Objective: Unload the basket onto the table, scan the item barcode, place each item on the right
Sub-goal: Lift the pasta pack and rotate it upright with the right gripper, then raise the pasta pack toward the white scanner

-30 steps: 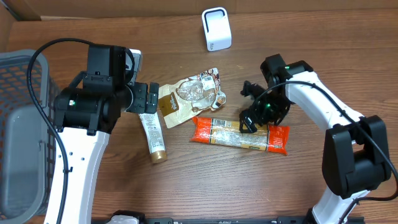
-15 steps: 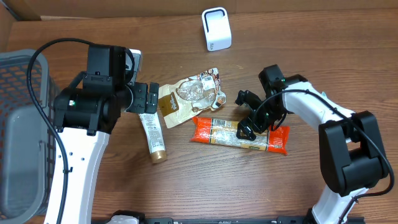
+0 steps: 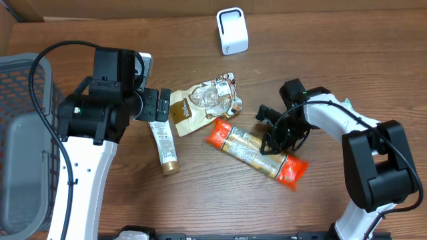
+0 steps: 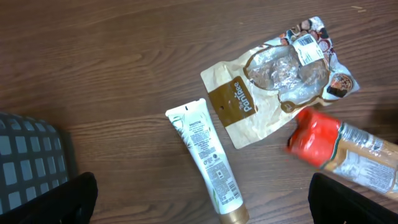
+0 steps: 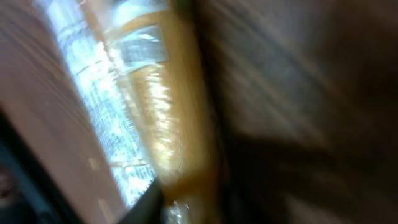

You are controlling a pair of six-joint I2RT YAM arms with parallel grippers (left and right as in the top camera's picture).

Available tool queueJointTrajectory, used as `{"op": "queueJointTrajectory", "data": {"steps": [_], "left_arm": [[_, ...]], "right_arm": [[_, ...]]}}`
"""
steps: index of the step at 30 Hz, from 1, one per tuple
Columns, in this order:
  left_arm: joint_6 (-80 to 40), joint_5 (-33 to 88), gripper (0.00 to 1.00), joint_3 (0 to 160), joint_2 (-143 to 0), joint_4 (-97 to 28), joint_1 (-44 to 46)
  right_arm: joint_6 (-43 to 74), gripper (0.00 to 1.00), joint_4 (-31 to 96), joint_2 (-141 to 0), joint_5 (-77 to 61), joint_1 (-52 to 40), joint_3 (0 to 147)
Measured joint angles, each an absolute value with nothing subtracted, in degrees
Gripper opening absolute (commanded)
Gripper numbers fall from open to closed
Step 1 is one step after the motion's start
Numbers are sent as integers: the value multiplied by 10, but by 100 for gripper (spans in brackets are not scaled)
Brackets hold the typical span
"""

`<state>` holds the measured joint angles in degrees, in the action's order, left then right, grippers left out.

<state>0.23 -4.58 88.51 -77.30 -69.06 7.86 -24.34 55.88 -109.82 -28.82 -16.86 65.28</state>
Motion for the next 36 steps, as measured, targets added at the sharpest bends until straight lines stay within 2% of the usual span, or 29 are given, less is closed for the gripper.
{"op": "queueJointTrajectory", "data": {"steps": [10,19,23,28,36], "left_arm": [[2,-46,100,885,-773,-690,79],[2,-46,99,885,-773,-691,79],[2,-46,100,885,-773,-690,79],[2,-46,100,885,-773,-690,79],[2,-46,100,885,-773,-691,79]], "right_arm": [[-156,4,586,-1099,-316,-169,658],[-52,4,635,-1085,-260,-168,731],[42,4,633,-1024,-148,-170,754],[160,4,656,-944,81,-201,766],[233,4,684,-984,260,-310,763]]}}
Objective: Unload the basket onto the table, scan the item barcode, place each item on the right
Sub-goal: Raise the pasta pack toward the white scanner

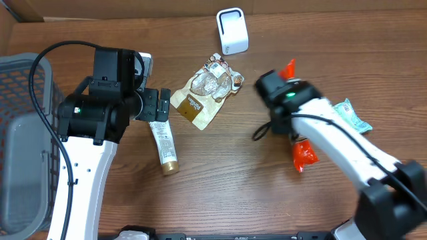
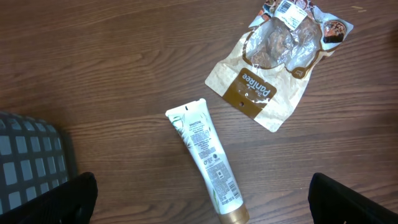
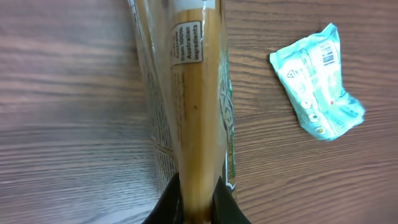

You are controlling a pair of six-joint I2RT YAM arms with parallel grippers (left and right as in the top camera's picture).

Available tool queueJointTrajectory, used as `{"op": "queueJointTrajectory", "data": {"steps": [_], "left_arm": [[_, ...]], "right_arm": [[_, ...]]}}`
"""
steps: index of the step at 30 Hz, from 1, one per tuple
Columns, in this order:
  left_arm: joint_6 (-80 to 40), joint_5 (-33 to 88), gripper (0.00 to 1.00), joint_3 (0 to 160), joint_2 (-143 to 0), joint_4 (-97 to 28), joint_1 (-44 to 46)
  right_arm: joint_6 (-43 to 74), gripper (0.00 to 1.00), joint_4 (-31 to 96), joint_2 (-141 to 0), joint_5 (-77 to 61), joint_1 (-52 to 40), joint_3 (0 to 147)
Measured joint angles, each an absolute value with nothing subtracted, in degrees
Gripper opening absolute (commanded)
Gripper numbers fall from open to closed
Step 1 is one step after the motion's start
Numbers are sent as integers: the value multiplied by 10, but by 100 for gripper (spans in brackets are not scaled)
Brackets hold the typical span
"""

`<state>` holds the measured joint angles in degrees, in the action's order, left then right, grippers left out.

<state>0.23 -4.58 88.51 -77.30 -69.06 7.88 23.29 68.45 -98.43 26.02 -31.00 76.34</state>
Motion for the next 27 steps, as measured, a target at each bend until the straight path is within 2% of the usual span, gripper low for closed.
{"op": "queueJointTrajectory", "data": {"steps": [1,3,4,5,7,12,18,27], "left_arm": [[2,-46,100,885,-773,-690,79],[2,-46,99,885,-773,-691,79],[2,-46,100,885,-773,-690,79],[2,-46,100,885,-773,-690,79],[2,-46,100,885,-773,-690,79],[2,-46,100,885,-773,-690,79],[2,-46,100,885,-773,-690,79],[2,-46,100,885,-773,-691,79]], "right_arm": [[237,5,685,-1006,280,-327,763],[241,21,682,-1044,299,-351,763],[241,34,681,-1063,305,-362,763],[243,66,680,-1078,310,-371,763],[246,100,678,-1095,318,-387,763],[248,100,666,-1098,320,-410,763],[248,100,661,-1098,283,-390,763],[154,100,647,-1098,90,-257,763]]}}
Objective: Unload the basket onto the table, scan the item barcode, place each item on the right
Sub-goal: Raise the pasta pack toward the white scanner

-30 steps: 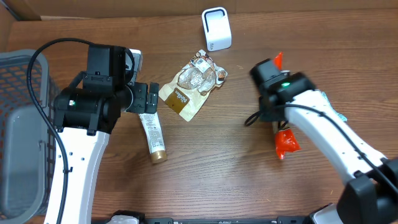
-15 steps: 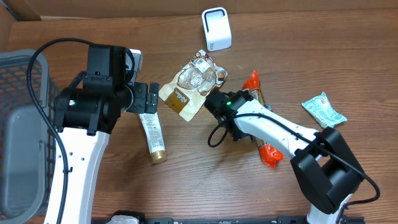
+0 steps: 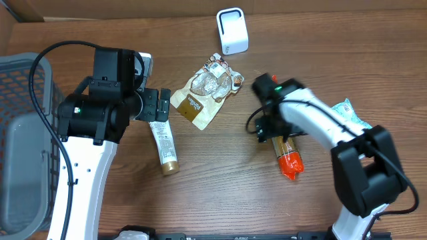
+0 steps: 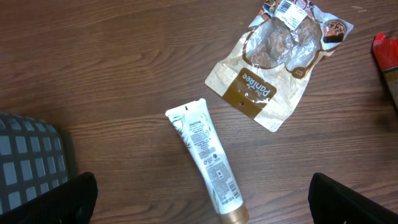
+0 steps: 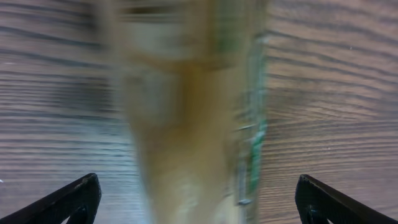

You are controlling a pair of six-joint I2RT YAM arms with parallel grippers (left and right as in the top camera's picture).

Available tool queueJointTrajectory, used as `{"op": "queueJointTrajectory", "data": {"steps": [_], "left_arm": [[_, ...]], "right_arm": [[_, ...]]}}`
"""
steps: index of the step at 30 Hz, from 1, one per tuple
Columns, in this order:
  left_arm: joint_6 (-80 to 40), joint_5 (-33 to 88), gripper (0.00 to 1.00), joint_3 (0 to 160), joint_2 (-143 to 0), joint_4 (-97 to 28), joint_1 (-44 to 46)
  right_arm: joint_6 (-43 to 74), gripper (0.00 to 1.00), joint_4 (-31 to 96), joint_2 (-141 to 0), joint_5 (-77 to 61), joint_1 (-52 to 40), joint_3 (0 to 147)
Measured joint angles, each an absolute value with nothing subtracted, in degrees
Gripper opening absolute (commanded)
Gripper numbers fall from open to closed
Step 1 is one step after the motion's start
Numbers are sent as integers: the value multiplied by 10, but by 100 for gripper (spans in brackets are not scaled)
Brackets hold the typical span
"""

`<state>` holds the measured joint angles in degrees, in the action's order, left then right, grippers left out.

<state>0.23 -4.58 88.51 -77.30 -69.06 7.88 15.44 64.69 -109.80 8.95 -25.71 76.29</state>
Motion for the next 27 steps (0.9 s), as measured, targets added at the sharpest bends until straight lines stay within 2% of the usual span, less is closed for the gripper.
{"op": "queueJointTrajectory", "data": {"steps": [7,14,16,18,20,23,24,26,27], "left_arm": [[2,-46,100,885,-773,-690,79],[2,-46,100,885,-773,-690,79],[2,-46,100,885,-773,-690,79],[2,-46,100,885,-773,-690,79],[2,-46,100,885,-773,-690,79],[2,-46,100,885,-773,-690,79],[2,-46,100,885,-773,-690,79],[2,-46,100,885,-773,-691,79],[2,-46,100,885,-773,-690,79]], "right_arm": [[76,100,673,-1098,-29,-171,763],[16,100,670,-1098,-110,-147,730],[6,94,665,-1098,-127,-147,708],[-3,84,655,-1098,-137,-147,696],[-7,70,646,-1098,-145,-147,692],[-13,30,639,-1098,-148,-147,692],[-14,22,636,-1098,-151,-146,692],[-14,10,637,-1096,-157,-146,693],[-14,10,638,-1094,-159,-145,693]]}}
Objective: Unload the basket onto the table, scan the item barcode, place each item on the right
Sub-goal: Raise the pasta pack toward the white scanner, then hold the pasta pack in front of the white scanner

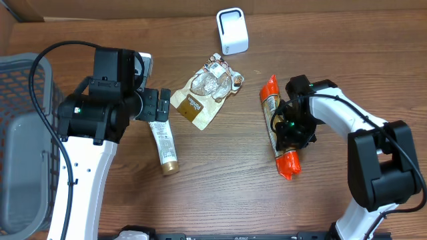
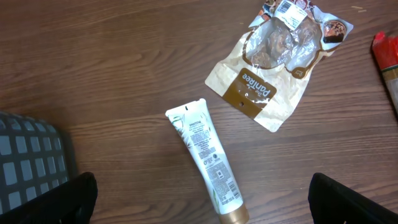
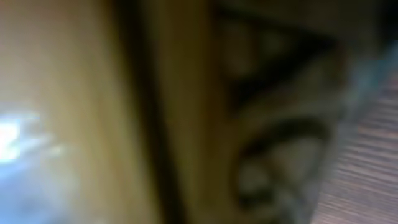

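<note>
The long cracker packet (image 1: 275, 110) with orange ends lies flat, right of the table's centre, pointing toward the white scanner (image 1: 232, 31) at the back. My right gripper (image 1: 293, 131) is down at the packet's middle. In the right wrist view the packet (image 3: 155, 112) fills the frame as a blur and no fingers show. My left gripper (image 2: 202, 202) hangs open above a white tube (image 2: 208, 158), and the packet's red end (image 2: 387, 57) shows at the right edge of that view.
A brown snack pouch (image 1: 205, 91) lies between the tube (image 1: 164, 144) and the packet, in front of the scanner. A grey mesh basket (image 1: 17, 87) stands at the table's left edge.
My right gripper was open just above the packet's upper part. It is now further right and pressed close over the packet's middle. The packet's whole length now shows. The left arm is unchanged.
The packet first lay slanted beside the pouch with my right gripper on it. Then the gripper was shut on it, holding it nearer the scanner, and the pouch had shifted back. Later it lay flat with the gripper open above; now the gripper is low on it.
</note>
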You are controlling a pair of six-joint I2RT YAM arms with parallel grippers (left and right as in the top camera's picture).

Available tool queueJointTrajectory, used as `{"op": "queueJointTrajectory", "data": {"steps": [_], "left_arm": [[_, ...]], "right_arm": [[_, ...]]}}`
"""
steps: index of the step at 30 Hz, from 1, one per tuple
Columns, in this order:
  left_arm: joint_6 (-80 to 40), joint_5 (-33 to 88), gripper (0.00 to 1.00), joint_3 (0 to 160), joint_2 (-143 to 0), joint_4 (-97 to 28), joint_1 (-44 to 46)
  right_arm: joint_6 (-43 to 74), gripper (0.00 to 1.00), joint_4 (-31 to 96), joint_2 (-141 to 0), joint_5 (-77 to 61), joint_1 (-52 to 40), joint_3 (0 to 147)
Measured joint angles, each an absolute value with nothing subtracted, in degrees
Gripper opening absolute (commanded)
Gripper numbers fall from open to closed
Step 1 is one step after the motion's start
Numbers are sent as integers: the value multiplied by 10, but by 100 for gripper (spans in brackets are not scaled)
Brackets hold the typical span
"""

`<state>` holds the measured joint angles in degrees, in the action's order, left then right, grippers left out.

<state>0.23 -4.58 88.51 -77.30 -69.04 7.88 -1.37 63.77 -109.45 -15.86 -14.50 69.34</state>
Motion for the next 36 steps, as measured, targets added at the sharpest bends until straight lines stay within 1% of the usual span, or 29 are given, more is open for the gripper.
{"op": "queueJointTrajectory", "data": {"steps": [2,3,8,12,16,19,21,24,27,36], "left_arm": [[2,-46,100,885,-773,-691,79],[2,-46,100,885,-773,-690,79],[2,-46,100,885,-773,-691,79],[2,-46,100,885,-773,-690,79],[2,-46,100,885,-773,-690,79],[2,-46,99,885,-773,-690,79],[2,-46,100,885,-773,-690,79],[2,-46,99,885,-773,-690,79],[2,-46,100,885,-773,-690,79],[2,-46,100,885,-773,-691,79]], "right_arm": [[-13,5,641,-1092,-165,-143,695],[-13,4,641,-1092,-168,-143,696],[-12,4,643,-1094,-206,-143,712],[-10,4,660,-1094,-260,-143,764],[-10,3,705,-1094,-312,-144,869],[-8,4,743,-1093,-326,-147,947],[4,3,765,-1094,-328,-152,1026],[30,3,763,-1093,-296,-162,1112],[49,3,743,-1093,-221,-176,1180],[50,4,663,-1111,-13,-238,1198]]}}
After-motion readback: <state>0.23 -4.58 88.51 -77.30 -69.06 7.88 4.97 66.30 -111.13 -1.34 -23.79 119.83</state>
